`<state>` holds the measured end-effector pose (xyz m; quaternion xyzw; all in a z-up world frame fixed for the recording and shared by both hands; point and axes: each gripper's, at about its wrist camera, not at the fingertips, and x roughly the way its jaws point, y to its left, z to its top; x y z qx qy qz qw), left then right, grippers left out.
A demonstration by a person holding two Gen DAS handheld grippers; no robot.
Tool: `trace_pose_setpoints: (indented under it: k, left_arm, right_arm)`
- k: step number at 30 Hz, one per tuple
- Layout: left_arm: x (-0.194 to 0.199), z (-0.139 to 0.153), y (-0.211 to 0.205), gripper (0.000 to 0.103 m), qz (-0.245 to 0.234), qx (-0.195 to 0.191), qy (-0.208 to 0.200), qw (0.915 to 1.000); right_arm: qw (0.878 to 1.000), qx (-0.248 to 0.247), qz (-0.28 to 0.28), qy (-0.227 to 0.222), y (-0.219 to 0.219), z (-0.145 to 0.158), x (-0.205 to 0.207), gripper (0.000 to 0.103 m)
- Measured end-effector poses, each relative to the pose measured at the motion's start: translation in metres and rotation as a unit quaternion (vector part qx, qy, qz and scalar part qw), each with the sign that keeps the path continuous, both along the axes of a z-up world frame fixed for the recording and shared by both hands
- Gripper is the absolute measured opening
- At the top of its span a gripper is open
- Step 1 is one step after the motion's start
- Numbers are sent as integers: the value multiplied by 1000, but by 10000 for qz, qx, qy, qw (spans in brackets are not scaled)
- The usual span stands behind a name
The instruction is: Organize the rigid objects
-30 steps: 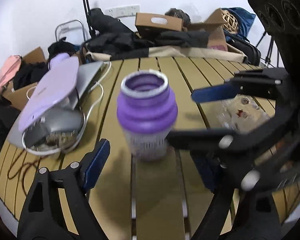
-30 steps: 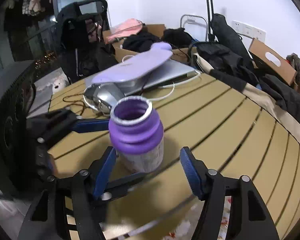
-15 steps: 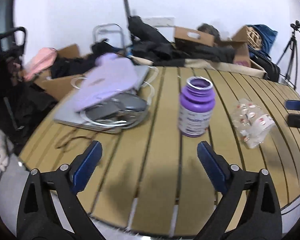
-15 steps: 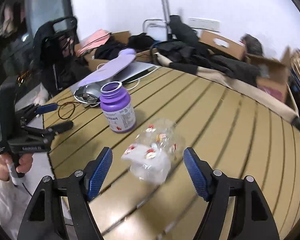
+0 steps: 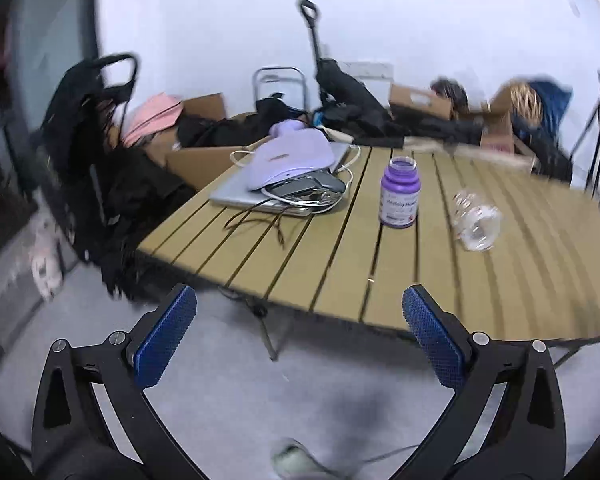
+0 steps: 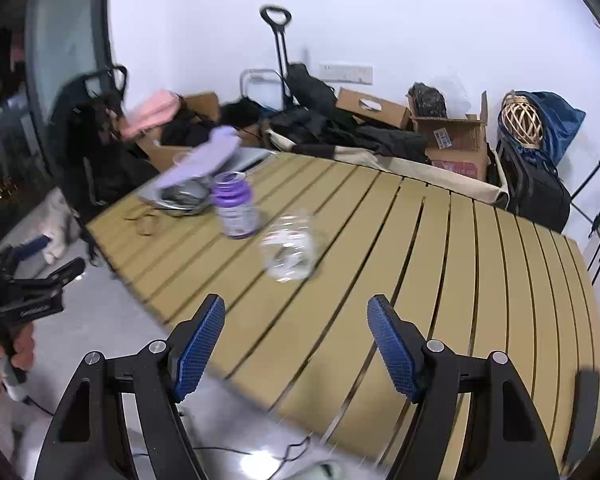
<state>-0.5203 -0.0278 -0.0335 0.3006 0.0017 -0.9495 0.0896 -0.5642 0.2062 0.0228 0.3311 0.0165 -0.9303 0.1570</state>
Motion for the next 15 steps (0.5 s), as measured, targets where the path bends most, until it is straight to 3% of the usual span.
trace_pose_setpoints:
  k: [3,7,12,15]
  left_arm:
    - [58,16,-2,103,193,125,132,9996]
    - [149,42,11,103,-185,-185,318,9992]
    - [257,70,20,103,-607,130,310,9976]
    - [322,73,24,103,-609,124,628,9961]
  right_arm:
    - [9998,6,148,140,-8,19,63,79]
    - [9990,-12,332,295,-17,40,148,79]
    - [9979,-238,489,340,-21,57,253,79]
    - [9968,-339,514,520,-22,55,323,80]
